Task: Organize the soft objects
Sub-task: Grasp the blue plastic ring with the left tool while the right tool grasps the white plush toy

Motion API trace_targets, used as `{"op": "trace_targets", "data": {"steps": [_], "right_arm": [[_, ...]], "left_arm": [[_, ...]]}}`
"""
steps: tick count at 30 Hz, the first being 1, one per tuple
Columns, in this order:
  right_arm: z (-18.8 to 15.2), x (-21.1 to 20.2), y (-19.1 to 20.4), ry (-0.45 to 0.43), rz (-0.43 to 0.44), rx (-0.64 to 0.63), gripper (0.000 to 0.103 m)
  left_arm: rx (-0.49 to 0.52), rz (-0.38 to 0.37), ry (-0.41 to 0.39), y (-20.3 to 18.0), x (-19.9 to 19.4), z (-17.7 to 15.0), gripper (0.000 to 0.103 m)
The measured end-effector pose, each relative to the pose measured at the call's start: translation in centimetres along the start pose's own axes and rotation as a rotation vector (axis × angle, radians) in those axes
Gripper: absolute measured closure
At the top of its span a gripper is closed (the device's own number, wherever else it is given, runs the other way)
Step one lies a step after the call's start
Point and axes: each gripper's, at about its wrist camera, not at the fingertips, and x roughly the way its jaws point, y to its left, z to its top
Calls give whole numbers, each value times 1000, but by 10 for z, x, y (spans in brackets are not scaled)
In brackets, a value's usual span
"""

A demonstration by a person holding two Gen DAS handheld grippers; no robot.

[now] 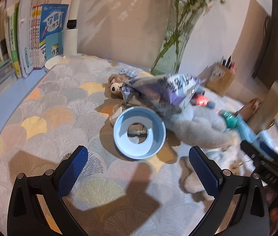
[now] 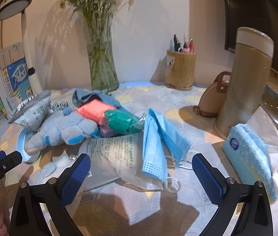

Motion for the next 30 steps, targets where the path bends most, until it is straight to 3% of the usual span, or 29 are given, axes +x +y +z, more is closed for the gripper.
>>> {"op": "trace_targets", "data": {"steps": [2,5,11,13,16,20,24,26,27,30], "right_arm": [[0,-4,-2,-16,-2,6,0],[0,-10,-3,-33,18,7,0],[-7,-29,2,5,168,-33,2],[-15,-38,9,46,227,-55,5],[-23,-45,25,119,325,-80,18],[-25,-31,49,239,385,-74,18],[-21,-9,56,301,414,-15,18],[-16,0,60,315,417,3,23],[-15,1,61,321,423,11,26],[-12,8,71,330,380,3,47]], "left_arm": [[-18,-29,2,4,-6,3,1],[21,-4,42,6,-12,10,1],[178,40,146,8,-1,11,2],[206,45,156,7,5,14,3],[237,30,185,0,20,18,4],[308,63,224,-11,41,17,9],[295,43,238,-11,53,19,17],[276,35,233,-9,55,21,25],[269,28,230,-9,56,22,34],[276,17,213,-11,54,21,41]]}}
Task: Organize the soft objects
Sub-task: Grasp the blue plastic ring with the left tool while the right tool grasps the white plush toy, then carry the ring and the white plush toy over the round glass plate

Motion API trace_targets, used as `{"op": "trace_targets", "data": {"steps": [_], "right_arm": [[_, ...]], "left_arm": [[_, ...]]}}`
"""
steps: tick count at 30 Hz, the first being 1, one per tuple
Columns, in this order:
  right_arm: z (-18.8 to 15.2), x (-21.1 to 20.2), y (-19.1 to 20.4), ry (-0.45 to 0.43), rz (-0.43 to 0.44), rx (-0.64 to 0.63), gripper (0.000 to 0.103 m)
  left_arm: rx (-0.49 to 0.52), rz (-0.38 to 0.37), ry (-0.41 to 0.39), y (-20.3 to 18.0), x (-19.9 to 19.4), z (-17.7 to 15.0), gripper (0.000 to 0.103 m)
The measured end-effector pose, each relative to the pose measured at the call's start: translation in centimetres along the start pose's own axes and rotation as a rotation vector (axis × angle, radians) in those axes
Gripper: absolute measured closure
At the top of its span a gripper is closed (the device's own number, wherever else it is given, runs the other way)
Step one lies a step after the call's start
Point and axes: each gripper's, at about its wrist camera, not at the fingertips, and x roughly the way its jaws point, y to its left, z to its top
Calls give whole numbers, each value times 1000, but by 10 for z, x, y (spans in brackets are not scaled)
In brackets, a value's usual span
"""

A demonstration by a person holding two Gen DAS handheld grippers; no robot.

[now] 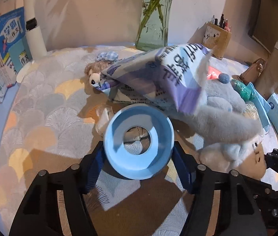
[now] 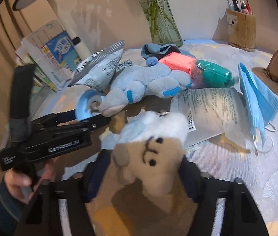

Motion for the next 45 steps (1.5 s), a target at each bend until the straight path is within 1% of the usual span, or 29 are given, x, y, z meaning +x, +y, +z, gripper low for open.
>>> {"op": "trace_targets", "data": {"steps": [2,3,6,10,12,14,16,19,20,22,25,28,29,31,32,34,37,38,39,40,44,45], "right_arm": [[-2,-4,2,-12,-11,-5,50],[-5,-8,3,-22,-15,-10,50],[-14,-20,5,-26,-11,-2,51],[-30,-46,-1,-20,41,48,51],[-39,-55,-2,-18,36,67,51],[-46,-57,-7,4,29,89,50],[-53,-51,-11,57,37,106,50],[-66,-45,-12,123,71,109,45],[-70,-50,-11,122,84,79,40],[-75,-57,-10,134,97,27,36],[-81,-68,-17,130,86,-21,35],[-80,-74,-26,122,26,-76,35],[-77,-73,-25,120,12,-100,35],[-71,-70,-18,118,14,-157,34],[-69,-66,-12,122,14,-188,30],[-68,-57,0,118,-21,-247,22],[-67,-46,11,85,-77,-293,24],[-67,-44,13,70,-90,-297,33],[-67,-43,13,72,-83,-294,36],[-68,-43,13,72,-71,-285,41],[-69,-58,13,46,-61,-248,44],[-69,-68,13,31,-51,-244,44]], "left_arm": [[24,15,-16,-5,-5,-3,42],[28,11,-20,-6,-9,-6,42],[14,-24,-21,-9,-23,-17,42],[-3,-65,-16,-14,-35,-35,42],[-16,-98,-9,-18,-40,-45,42],[-32,-131,6,-19,-43,-51,42],[-47,-168,14,-21,-48,-57,42],[-27,-159,5,-25,-57,-63,42],[-20,-156,3,-26,-59,-65,42],[-13,-159,2,-26,-62,-66,42],[-18,-169,-6,-27,-64,-67,42],[-12,-169,-9,-32,-63,-66,42],[-10,-169,-10,-33,-64,-66,42],[-8,-170,-12,-36,-67,-68,42],[-6,-168,-13,-36,-68,-68,42],[-2,-158,-13,-38,-70,-69,42],[1,-144,-17,-40,-74,-68,42],[3,-140,-19,-41,-76,-67,42],[8,-135,-23,-43,-77,-65,42],[13,-131,-27,-45,-79,-64,42],[55,-122,-74,-60,-90,-45,42],[65,-125,-84,-63,-93,-39,42]]}}
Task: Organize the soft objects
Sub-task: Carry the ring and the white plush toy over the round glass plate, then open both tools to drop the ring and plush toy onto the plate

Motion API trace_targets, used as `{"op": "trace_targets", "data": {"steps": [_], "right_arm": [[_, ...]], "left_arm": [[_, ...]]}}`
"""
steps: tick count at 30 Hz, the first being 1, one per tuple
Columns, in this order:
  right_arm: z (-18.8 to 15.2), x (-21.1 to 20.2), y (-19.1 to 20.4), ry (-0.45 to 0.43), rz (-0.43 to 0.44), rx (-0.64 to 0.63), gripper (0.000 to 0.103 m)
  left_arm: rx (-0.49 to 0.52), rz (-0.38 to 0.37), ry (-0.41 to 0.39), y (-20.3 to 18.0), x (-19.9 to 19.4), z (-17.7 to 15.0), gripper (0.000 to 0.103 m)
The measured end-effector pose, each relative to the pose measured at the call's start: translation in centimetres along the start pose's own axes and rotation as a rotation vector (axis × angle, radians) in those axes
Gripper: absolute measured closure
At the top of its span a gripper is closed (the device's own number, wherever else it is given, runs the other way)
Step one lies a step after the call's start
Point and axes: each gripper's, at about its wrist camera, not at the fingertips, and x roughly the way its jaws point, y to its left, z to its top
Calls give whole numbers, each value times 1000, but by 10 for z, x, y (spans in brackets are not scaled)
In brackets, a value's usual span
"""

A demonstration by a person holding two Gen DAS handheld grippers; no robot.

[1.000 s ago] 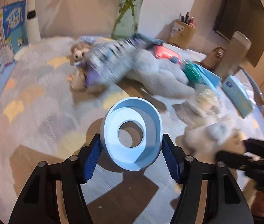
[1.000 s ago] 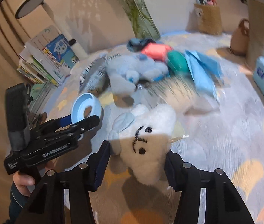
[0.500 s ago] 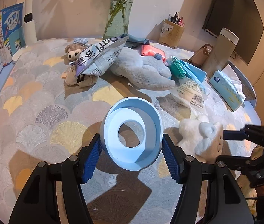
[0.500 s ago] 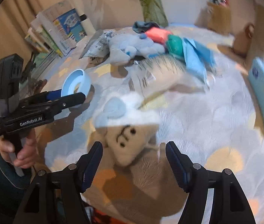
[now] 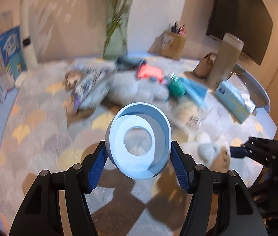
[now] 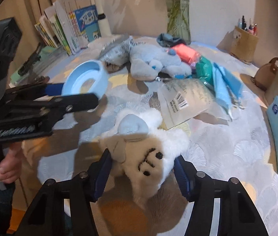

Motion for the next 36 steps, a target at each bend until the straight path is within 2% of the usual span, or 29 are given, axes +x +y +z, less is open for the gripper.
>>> {"op": "trace_targets", "data": {"steps": [4,7,13,20,28,32,36], "right_arm": [[9,-33,-10,-71,-15,25,44],[20,-57,-32,-118,-42,71,44],[32,-95,-104,-170,-122,214,44],[22,-137,-199,-204,-198,414,44],[1,-180,-306,-244,-381,647,44],[-9,-190,-349,-258,-410,765,43],[-16,-190,-382,-267,-379,863,40]], "left_arm": [[53,-11,-40,-21,-1,32,42],[90,-31,-52,-42,6,55,42],[185,-90,-43,-97,32,88,42],[303,-206,-3,-180,70,122,42],[444,-342,14,-287,95,141,42],[468,-348,27,-332,114,148,41],[456,-339,30,-360,134,158,36]]}}
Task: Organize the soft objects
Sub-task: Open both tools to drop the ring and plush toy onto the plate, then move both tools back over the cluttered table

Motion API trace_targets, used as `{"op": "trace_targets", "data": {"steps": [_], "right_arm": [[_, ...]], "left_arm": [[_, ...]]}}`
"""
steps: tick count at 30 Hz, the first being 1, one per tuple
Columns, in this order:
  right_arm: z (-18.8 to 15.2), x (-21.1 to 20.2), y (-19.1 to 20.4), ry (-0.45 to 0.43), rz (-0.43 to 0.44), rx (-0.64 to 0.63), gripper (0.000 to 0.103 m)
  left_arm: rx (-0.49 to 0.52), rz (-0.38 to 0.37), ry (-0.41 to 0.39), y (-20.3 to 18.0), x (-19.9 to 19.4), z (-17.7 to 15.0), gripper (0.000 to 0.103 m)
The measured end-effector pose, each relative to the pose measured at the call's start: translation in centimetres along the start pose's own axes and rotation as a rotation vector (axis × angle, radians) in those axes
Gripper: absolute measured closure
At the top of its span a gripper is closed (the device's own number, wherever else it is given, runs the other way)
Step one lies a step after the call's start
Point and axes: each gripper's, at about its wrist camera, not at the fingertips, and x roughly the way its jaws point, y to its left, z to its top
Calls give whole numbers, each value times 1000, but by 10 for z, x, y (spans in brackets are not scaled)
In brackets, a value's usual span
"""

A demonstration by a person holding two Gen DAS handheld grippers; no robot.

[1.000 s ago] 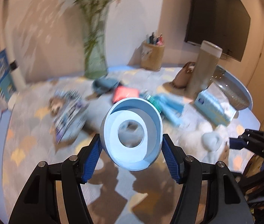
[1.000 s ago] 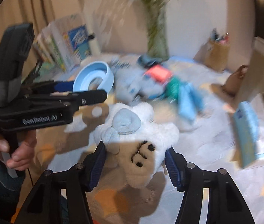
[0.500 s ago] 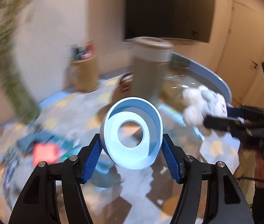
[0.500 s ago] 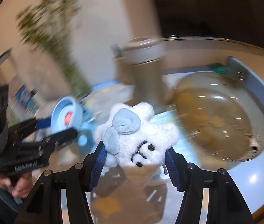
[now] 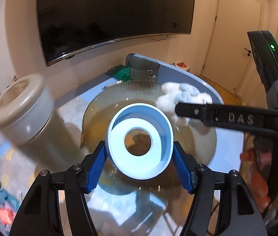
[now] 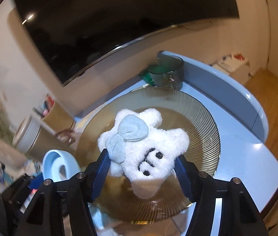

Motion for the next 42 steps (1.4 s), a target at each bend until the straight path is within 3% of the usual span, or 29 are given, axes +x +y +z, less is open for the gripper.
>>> {"op": "trace_targets", "data": {"steps": [3,9,20,24,29,34,36,42], "right_arm": [[7,11,-6,23,2,25,34],[1,16,-17,50,18,26,34],[-30,-20,6,31,77,-26,34],[-50,-36,38,30,109,-104,34],[-77,-50,83,31,153,-209,34],[-108,-48,144,63,213,-324,34],[-123,-46,169,78,234,-379,34],[-166,-26,230,119,304,-495,33]], "left_arm": [[-13,9,11,-2,13,6,24],[-14,-21,29,-3,9,-3,24],[-40,-17,-64,15,-72,-37,24],[-84,16,-109,41,-121,-73,24],[-194,122,-155,90,-178,-119,21],[-324,240,-229,146,-245,-169,12],[-394,279,-262,170,-269,-194,4],[-594,352,-287,232,-305,-269,3]]}}
